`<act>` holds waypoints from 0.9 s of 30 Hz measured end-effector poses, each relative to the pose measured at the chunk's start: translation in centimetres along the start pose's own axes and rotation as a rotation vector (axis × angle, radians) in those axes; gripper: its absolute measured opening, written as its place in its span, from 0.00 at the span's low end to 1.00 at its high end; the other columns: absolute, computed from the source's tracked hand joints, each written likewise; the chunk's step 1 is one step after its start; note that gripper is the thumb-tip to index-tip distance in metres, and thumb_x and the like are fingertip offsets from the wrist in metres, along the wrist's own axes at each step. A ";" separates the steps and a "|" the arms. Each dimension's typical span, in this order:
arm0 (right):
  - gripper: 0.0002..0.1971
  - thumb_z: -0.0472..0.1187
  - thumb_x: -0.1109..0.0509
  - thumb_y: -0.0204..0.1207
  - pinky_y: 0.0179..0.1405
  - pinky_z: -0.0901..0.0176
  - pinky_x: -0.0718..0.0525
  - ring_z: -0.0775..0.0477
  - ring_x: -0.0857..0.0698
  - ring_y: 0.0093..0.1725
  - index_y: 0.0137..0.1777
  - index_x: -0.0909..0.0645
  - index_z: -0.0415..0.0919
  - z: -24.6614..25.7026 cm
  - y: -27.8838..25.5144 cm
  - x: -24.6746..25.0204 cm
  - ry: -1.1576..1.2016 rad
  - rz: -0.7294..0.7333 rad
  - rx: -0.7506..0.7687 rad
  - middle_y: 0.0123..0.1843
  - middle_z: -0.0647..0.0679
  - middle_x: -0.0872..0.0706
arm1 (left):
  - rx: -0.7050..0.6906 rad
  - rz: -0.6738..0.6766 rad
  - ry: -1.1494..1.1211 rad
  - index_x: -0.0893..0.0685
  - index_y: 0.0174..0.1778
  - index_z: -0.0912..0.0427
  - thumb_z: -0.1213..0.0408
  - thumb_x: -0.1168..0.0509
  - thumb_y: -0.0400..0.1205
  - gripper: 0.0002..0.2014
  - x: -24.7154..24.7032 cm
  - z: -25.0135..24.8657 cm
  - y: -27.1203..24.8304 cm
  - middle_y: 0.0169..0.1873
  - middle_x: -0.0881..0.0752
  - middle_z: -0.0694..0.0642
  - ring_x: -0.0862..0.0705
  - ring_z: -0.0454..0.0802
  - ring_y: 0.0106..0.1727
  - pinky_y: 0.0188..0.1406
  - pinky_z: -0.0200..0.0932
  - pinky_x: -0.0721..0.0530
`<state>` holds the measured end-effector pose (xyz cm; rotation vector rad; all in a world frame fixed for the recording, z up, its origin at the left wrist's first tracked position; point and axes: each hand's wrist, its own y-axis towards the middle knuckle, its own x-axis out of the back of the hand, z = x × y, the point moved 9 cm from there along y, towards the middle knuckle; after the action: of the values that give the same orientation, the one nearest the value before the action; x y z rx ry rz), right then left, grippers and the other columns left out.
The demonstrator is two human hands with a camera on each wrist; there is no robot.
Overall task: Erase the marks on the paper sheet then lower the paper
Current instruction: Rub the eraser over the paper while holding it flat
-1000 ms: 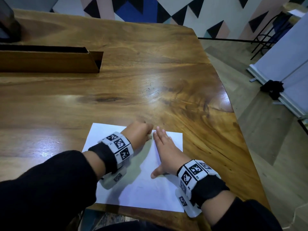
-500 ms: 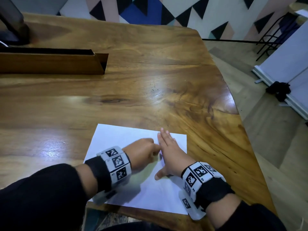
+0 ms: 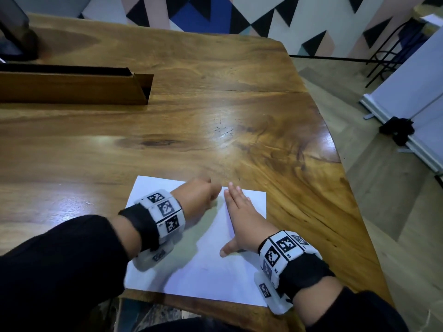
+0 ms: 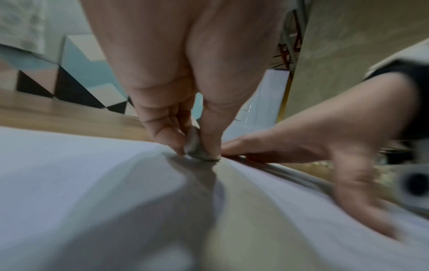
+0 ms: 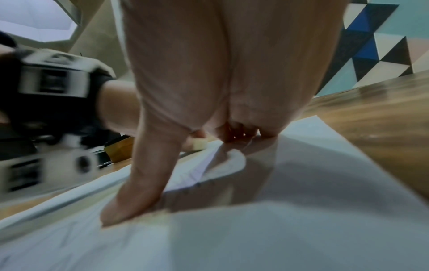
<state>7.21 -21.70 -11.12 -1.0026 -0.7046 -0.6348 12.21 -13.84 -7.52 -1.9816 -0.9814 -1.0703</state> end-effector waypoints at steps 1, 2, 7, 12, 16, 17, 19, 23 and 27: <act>0.70 0.55 0.17 0.61 0.79 0.57 0.66 0.47 0.73 0.82 0.82 0.71 0.35 0.0 0.0 0.0 0.000 -0.004 0.001 0.82 0.45 0.77 | -0.042 0.086 0.003 0.23 0.37 0.60 0.70 0.38 0.75 0.02 -1.0 -0.6 -0.9 0.37 0.26 0.55 0.24 0.56 0.37 0.36 0.44 0.26; 0.70 0.55 0.17 0.61 0.79 0.57 0.67 0.46 0.73 0.82 0.82 0.72 0.35 0.0 0.1 0.0 -0.003 -0.005 0.003 0.82 0.44 0.77 | -0.078 0.187 -0.005 0.22 0.38 0.61 0.69 0.38 0.75 0.01 -2.1 -1.3 -2.1 0.38 0.26 0.55 0.26 0.53 0.38 0.33 0.39 0.29; 0.70 0.55 0.17 0.62 0.79 0.57 0.66 0.46 0.73 0.82 0.82 0.72 0.35 0.1 0.0 0.0 -0.006 0.000 0.003 0.82 0.44 0.77 | -0.083 0.306 0.030 0.18 0.43 0.61 0.66 0.35 0.75 0.04 -2.7 -1.1 -2.2 0.42 0.20 0.58 0.20 0.55 0.46 0.39 0.39 0.29; 0.70 0.55 0.17 0.61 0.81 0.56 0.66 0.46 0.73 0.82 0.82 0.72 0.35 0.0 0.1 -0.1 -0.018 0.006 -0.002 0.82 0.44 0.78 | -0.044 0.049 -0.001 0.23 0.39 0.60 0.67 0.38 0.76 0.02 -1.0 -0.8 -2.0 0.38 0.28 0.54 0.20 0.60 0.41 0.41 0.46 0.25; 0.70 0.55 0.18 0.62 0.81 0.55 0.66 0.46 0.74 0.82 0.81 0.73 0.34 -0.1 0.2 -0.2 -0.025 0.013 -0.005 0.82 0.44 0.78 | -0.145 0.338 -0.017 0.21 0.38 0.59 0.67 0.39 0.76 0.02 -4.5 -1.7 -6.5 0.39 0.27 0.51 0.22 0.55 0.43 0.43 0.44 0.26; 0.70 0.55 0.18 0.62 0.82 0.55 0.66 0.46 0.74 0.82 0.81 0.73 0.34 0.0 0.2 -0.3 -0.032 0.016 -0.004 0.82 0.43 0.78 | -0.137 0.340 -0.018 0.19 0.40 0.59 0.67 0.38 0.75 0.03 -4.3 -1.5 -6.3 0.39 0.26 0.50 0.22 0.53 0.43 0.44 0.43 0.27; 0.70 0.56 0.18 0.62 0.82 0.54 0.66 0.46 0.73 0.82 0.81 0.72 0.34 0.0 0.2 -0.3 -0.036 0.014 -0.004 0.82 0.43 0.78 | -0.066 0.234 -0.031 0.18 0.43 0.59 0.66 0.36 0.75 0.04 -3.0 -0.6 -4.4 0.40 0.26 0.50 0.21 0.54 0.46 0.45 0.41 0.27; 0.70 0.56 0.18 0.62 0.82 0.54 0.65 0.46 0.73 0.82 0.82 0.72 0.35 0.0 0.1 -0.3 -0.036 0.018 -0.009 0.82 0.44 0.77 | 0.082 -0.014 -0.087 0.19 0.41 0.60 0.63 0.35 0.77 0.04 -0.9 1.7 -3.1 0.39 0.27 0.52 0.25 0.52 0.41 0.41 0.39 0.30; 0.70 0.56 0.18 0.62 0.83 0.54 0.64 0.47 0.73 0.82 0.82 0.72 0.35 -0.1 0.2 -0.2 -0.028 0.015 -0.012 0.82 0.45 0.77 | -0.054 0.178 -0.124 0.19 0.38 0.59 0.64 0.36 0.76 0.04 -3.9 -0.3 -7.8 0.34 0.29 0.45 0.25 0.49 0.41 0.41 0.40 0.29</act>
<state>7.22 -21.73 -11.41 -1.0283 -0.7179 -0.6140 4.02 -11.39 -9.30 -2.1561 -0.8285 -0.8934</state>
